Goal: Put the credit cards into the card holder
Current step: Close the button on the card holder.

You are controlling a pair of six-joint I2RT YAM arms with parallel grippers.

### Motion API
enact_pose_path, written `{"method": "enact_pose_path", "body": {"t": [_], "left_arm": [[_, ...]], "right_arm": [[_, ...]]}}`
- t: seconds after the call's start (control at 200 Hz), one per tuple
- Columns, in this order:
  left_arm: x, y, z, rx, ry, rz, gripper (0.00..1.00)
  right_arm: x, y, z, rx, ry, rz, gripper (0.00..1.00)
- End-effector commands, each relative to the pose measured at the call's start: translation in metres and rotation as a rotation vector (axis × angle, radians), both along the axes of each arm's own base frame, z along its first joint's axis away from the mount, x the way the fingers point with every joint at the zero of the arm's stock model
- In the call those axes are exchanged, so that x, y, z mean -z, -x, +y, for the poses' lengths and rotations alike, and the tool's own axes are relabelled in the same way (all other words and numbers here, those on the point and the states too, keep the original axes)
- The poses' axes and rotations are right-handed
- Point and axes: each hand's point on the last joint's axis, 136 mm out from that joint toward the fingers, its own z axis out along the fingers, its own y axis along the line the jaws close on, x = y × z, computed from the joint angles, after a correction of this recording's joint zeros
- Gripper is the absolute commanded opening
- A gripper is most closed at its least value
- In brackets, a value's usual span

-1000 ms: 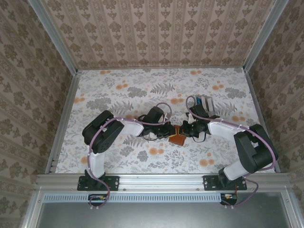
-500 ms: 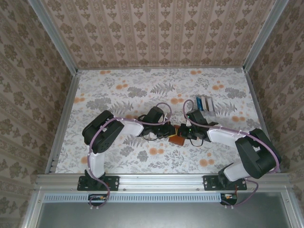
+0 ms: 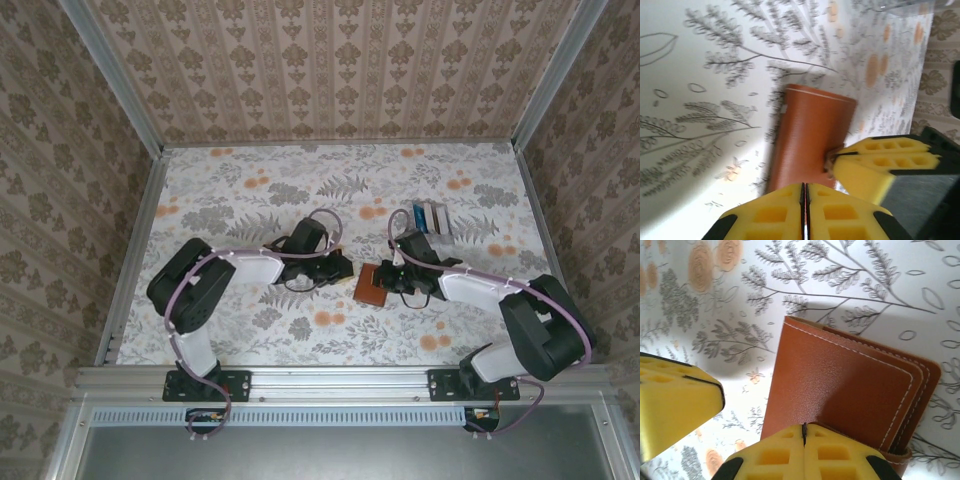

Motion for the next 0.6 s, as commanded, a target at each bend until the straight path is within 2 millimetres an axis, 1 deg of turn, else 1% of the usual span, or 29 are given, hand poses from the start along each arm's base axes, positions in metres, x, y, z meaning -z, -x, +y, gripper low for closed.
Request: {"method": "enact_pose_path", "body": {"t": [0.0,0.06,0.075,0.095,0.21,0.295,0.305,0.325,0.47,0.53,0.595], "left_arm": [[-0.011,0.003,0.013,0.011,-0.015,-0.042,0.12],[-0.013,-0.001,0.023,-0.008,-0.020,-0.055,0.13],[-0.013,-0.001,0.025,-0.012,-0.023,-0.058,0.13],[-0.013,-0.002,0.029,-0.018,-0.028,-0.061,0.13],[-0.015,-0.007,0.051,-0.047,-0.065,-0.089,0.16],[-0.017,-0.011,0.069,-0.070,-0.104,-0.117,0.20],[-0.017,-0.011,0.071,-0.072,-0.109,-0.119,0.21],[-0.018,-0.013,0.075,-0.081,-0.115,-0.125,0.21],[-0.024,-0.022,0.102,-0.143,-0.123,-0.143,0.22],[-0.026,-0.024,0.115,-0.167,-0.136,-0.155,0.23],[-0.029,-0.027,0.129,-0.193,-0.170,-0.180,0.23]], "right_arm": [[-0.023,-0.002,0.012,-0.045,-0.066,-0.005,0.06],[-0.026,-0.003,0.013,-0.050,-0.081,-0.008,0.02],[-0.035,-0.004,0.014,-0.053,-0.093,-0.031,0.01],[-0.037,-0.005,0.014,-0.056,-0.097,-0.034,0.00],[-0.040,-0.001,0.021,-0.113,-0.125,-0.037,0.00],[-0.044,0.002,0.028,-0.177,-0.148,-0.059,0.01],[-0.038,0.003,0.029,-0.184,-0.143,-0.043,0.02],[-0.036,0.003,0.030,-0.200,-0.143,-0.039,0.02],[-0.025,0.007,0.040,-0.284,-0.126,-0.023,0.03],[-0.023,0.008,0.046,-0.304,-0.126,-0.019,0.07],[-0.021,0.011,0.052,-0.332,-0.120,-0.014,0.19]]}}
